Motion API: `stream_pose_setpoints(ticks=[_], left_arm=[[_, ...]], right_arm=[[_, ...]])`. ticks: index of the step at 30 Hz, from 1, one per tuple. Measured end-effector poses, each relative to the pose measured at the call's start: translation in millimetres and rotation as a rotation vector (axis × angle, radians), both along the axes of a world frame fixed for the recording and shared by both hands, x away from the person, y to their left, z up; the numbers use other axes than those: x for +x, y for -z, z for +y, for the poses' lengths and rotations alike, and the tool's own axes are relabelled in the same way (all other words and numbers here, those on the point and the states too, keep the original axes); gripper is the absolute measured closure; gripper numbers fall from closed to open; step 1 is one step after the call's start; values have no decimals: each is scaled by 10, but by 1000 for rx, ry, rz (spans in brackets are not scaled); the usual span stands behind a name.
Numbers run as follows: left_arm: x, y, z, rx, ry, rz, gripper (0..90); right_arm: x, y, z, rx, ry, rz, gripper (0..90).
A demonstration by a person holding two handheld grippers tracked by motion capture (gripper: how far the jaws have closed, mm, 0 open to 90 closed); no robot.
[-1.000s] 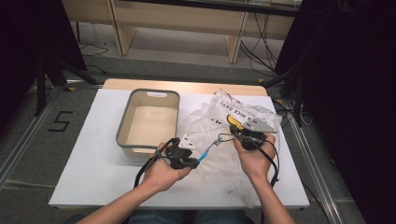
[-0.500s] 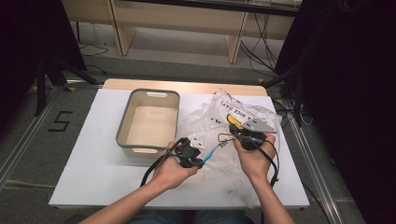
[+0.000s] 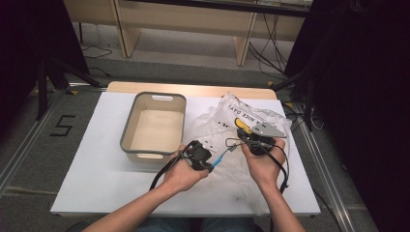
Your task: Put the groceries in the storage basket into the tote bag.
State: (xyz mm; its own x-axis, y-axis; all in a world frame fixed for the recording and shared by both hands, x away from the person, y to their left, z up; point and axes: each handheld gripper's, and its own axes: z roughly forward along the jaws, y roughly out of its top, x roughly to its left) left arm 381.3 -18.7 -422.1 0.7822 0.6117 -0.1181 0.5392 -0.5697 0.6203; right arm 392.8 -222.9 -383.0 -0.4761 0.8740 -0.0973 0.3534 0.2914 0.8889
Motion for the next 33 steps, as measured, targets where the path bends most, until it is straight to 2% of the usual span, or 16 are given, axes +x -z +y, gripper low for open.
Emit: stream_pose_setpoints(ticks=[7,10,25,33], left_arm=[[55,-4,-37,16,-4,-3,839],[75,-18,-68,9,-14,1,839],[186,-47,-188,26,-19,9,839],[236,-43,-228,3,-48,15,838]], right_arm=[[-6,-9,11,4,-5,-2,900],[-9,-10,14,4,-7,-4,900],[-14,-19,21,6,-17,0,900],[-14,-24,20,9,-17,1,900]])
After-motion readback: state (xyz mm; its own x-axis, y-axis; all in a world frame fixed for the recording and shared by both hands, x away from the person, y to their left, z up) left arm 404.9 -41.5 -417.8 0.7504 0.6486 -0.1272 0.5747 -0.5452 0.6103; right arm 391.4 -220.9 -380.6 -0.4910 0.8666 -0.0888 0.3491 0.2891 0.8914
